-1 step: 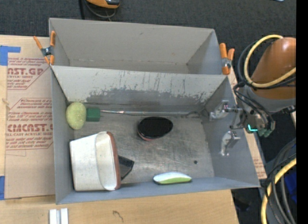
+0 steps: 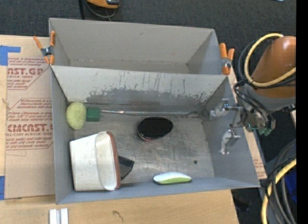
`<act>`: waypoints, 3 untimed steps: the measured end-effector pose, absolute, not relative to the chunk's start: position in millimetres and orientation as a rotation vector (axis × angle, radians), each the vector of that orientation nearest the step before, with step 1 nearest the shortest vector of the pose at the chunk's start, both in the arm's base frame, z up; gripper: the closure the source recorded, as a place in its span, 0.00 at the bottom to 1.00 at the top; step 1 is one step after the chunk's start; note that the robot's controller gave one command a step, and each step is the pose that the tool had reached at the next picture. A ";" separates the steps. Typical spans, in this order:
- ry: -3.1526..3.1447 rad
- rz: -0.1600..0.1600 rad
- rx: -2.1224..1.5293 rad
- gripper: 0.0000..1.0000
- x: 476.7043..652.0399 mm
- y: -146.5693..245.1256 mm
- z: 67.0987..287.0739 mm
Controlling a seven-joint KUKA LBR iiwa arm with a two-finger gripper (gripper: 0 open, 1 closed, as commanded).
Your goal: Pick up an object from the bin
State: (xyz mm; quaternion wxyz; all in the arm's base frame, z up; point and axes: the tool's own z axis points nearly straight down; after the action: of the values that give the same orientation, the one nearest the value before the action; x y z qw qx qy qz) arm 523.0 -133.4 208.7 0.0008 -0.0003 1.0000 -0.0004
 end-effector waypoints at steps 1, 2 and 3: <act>3.139 -0.002 0.009 0.00 508.5 -84.2 193.4; 3.134 0.000 -0.203 0.00 522.4 -15.3 172.3; 3.131 0.003 -0.242 0.00 525.1 31.9 167.1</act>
Offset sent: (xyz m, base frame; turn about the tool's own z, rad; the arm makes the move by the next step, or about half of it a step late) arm 0.0065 0.1385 -0.0445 -0.1602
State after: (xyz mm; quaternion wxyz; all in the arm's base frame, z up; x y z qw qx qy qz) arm 525.1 31.9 167.1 0.0004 -0.0771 0.9970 0.0010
